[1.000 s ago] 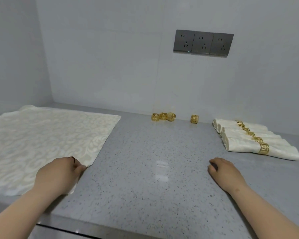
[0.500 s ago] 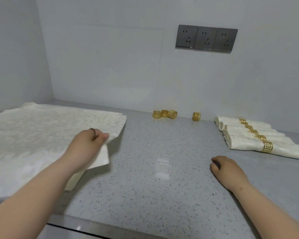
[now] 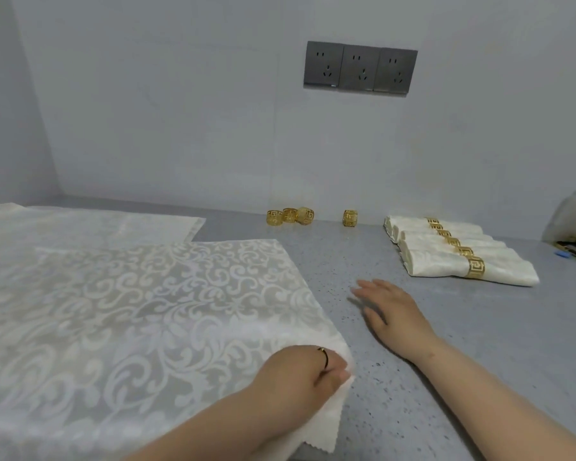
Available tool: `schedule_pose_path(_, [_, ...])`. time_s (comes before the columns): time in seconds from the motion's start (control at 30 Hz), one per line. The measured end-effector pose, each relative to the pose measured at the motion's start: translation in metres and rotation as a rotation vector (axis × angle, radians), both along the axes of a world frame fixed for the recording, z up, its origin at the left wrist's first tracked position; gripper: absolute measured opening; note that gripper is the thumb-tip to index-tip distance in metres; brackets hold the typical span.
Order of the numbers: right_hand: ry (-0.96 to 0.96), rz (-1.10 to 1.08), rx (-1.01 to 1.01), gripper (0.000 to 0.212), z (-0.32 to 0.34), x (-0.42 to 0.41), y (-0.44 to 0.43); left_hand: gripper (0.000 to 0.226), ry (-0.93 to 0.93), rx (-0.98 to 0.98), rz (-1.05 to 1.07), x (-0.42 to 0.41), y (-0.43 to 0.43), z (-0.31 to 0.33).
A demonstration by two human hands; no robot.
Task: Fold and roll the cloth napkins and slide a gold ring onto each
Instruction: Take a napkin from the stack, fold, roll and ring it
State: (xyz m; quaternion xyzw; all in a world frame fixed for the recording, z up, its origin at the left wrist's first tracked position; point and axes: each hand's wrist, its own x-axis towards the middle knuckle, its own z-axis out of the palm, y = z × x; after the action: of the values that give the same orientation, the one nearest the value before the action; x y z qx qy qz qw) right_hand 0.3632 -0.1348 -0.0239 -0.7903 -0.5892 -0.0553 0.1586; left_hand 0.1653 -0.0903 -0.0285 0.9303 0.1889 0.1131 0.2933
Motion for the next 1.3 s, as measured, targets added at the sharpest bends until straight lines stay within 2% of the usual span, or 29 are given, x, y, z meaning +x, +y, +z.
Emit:
schedule_pose_path(0.07, [0.047, 0.184, -0.022, 0.065, -0.002, -0.015, 0.002, 0.034, -0.018, 0.021, -0.005, 0.000, 0.003, -0.001])
schedule_pose_path(0.1, [0.080, 0.227, -0.046, 0.066, -0.005, -0.021, 0.003, 0.032, -0.044, 0.020, -0.007, -0.001, 0.005, -0.003])
schedule_pose_path(0.2, [0.158, 0.235, -0.147, 0.046, -0.006, -0.030, 0.004, 0.027, -0.050, -0.059, -0.028, -0.004, 0.008, -0.003])
schedule_pose_path(0.23, [0.146, 0.248, -0.172, 0.053, -0.005, -0.030, 0.003, 0.024, -0.036, -0.107, -0.038, -0.006, 0.008, -0.001])
schedule_pose_path(0.3, [0.054, 0.298, -0.185, 0.100, -0.006, -0.027, 0.004, 0.020, -0.022, -0.157, -0.066, -0.010, 0.010, 0.002])
schedule_pose_path(0.33, [0.030, 0.287, -0.208, 0.115, -0.005, -0.026, 0.005, 0.020, -0.033, -0.151, -0.059, -0.014, 0.012, 0.005])
schedule_pose_path(0.37, [0.008, 0.261, -0.216, 0.120, -0.005, -0.023, 0.006, 0.021, -0.039, -0.114, -0.031, -0.018, 0.017, 0.009])
schedule_pose_path(0.4, [-0.022, 0.228, -0.224, 0.120, -0.004, -0.021, 0.006, 0.030, -0.035, -0.034, 0.018, -0.025, 0.024, 0.011])
schedule_pose_path(0.5, [-0.106, 0.136, -0.221, 0.100, 0.002, -0.014, 0.003, 0.108, 0.150, 0.297, 0.160, -0.051, 0.053, 0.014])
schedule_pose_path(0.53, [-0.117, 0.105, -0.225, 0.098, 0.003, -0.010, 0.001, 0.128, 0.252, 0.346, 0.223, -0.063, 0.061, 0.017])
schedule_pose_path(0.6, [-0.132, 0.064, -0.253, 0.092, 0.006, -0.004, -0.002, 0.149, 0.411, 0.339, 0.333, -0.084, 0.074, 0.018])
schedule_pose_path(0.63, [-0.135, 0.040, -0.273, 0.086, 0.007, 0.000, -0.004, 0.149, 0.475, 0.305, 0.365, -0.093, 0.078, 0.018])
schedule_pose_path(0.73, [-0.125, -0.024, -0.318, 0.055, 0.010, 0.010, -0.011, 0.121, 0.553, 0.244, 0.396, -0.105, 0.082, 0.016])
schedule_pose_path(0.77, [-0.117, -0.030, -0.327, 0.056, 0.012, 0.012, -0.015, 0.128, 0.575, 0.221, 0.387, -0.104, 0.083, 0.017])
schedule_pose_path(0.8, [-0.111, -0.021, -0.311, 0.076, 0.012, 0.015, -0.018, 0.141, 0.604, 0.207, 0.358, -0.101, 0.084, 0.018])
schedule_pose_path(0.83, [-0.103, -0.019, -0.308, 0.107, 0.013, 0.017, -0.023, 0.150, 0.632, 0.207, 0.329, -0.097, 0.085, 0.018])
schedule_pose_path(0.87, [-0.110, -0.045, -0.321, 0.131, 0.015, 0.021, -0.027, 0.151, 0.643, 0.203, 0.311, -0.091, 0.089, 0.018])
schedule_pose_path(0.9, [-0.109, -0.071, -0.311, 0.142, 0.014, 0.024, -0.032, 0.144, 0.648, 0.195, 0.295, -0.085, 0.092, 0.018])
schedule_pose_path(0.97, [-0.102, -0.096, -0.300, 0.142, 0.013, 0.029, -0.043, 0.106, 0.639, 0.224, 0.270, -0.068, 0.101, 0.017])
schedule_pose_path(1.0, [-0.100, -0.100, -0.310, 0.134, 0.013, 0.030, -0.049, 0.095, 0.643, 0.241, 0.256, -0.058, 0.106, 0.017])
schedule_pose_path(1.07, [-0.084, -0.114, -0.320, 0.112, 0.014, 0.032, -0.060, 0.108, 0.657, 0.252, 0.200, -0.041, 0.119, 0.015])
schedule_pose_path(1.1, [-0.068, -0.131, -0.314, 0.116, 0.014, 0.033, -0.066, 0.107, 0.662, 0.261, 0.179, -0.034, 0.124, 0.015])
schedule_pose_path(1.17, [-0.084, -0.139, -0.349, 0.141, 0.017, 0.031, -0.076, 0.079, 0.634, 0.277, 0.161, -0.022, 0.128, 0.013])
schedule_pose_path(1.23, [-0.055, -0.077, -0.282, 0.139, 0.019, 0.020, -0.085, 0.070, 0.593, 0.296, 0.154, -0.013, 0.130, 0.012])
schedule_pose_path(1.3, [-0.024, 0.061, -0.272, 0.124, 0.026, 0.001, -0.088, 0.072, 0.553, 0.306, 0.166, -0.008, 0.131, 0.012])
